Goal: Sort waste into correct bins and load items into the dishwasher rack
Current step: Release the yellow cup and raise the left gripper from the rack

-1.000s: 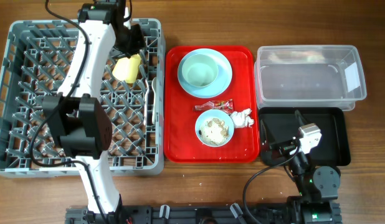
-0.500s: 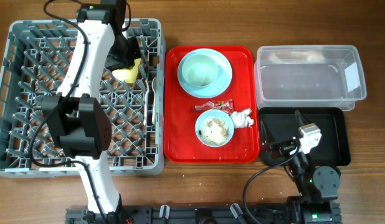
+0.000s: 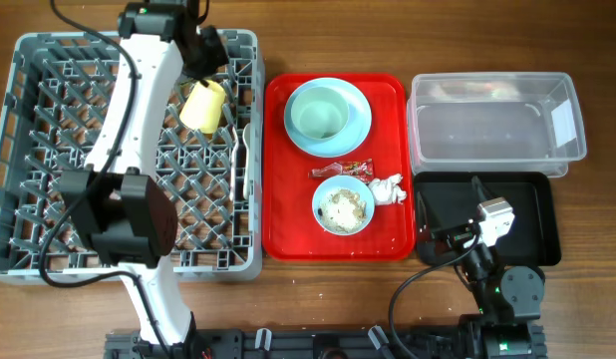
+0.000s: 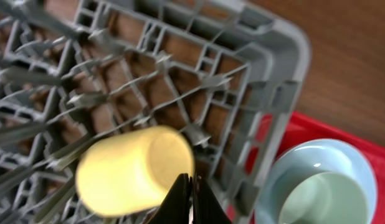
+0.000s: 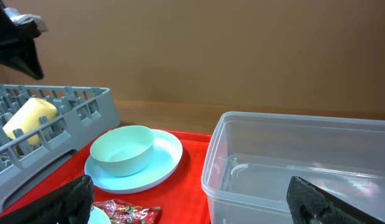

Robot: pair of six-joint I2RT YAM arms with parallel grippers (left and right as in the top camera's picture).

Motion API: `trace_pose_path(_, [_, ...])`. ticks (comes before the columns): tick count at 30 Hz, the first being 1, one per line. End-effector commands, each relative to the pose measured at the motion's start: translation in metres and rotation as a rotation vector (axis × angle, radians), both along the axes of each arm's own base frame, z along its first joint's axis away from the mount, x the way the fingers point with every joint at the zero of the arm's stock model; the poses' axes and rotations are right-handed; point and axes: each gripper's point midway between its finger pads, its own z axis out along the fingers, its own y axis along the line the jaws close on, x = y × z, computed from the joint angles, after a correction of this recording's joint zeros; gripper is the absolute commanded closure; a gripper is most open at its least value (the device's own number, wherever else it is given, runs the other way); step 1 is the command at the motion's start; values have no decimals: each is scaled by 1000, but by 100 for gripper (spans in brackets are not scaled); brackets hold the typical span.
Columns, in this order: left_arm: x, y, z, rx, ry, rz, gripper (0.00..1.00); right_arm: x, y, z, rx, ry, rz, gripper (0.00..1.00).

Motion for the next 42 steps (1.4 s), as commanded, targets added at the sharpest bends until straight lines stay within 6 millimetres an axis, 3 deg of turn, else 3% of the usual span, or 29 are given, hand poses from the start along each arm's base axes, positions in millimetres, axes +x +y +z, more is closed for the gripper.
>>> trace_pose_path(1, [-1,4,-31,19,69,25,96,0,2,0,-3,-3,8,0])
trace_pose_path(5, [-7,19,-35,78,101,54,96,0,2,0,-3,-3,8,0])
trace_pose_path(15, [-23,21,-39,89,169,49,96,0,2,0,-3,-3,8,0])
trace_pose_path(25, [-5,18,-36,74,95,54,96,0,2,0,-3,-3,8,0])
trace_pose_path(34, [-32,29,-79,121,211,56,96,0,2,0,-3,-3,8,0])
trace_pose_path(37, [-38,37,-64,126,210,72,96,0,2,0,-3,-3,8,0])
trace_pose_path(42, [-55,48,-14,107,152,124,96,0,2,0,-3,-3,8,0])
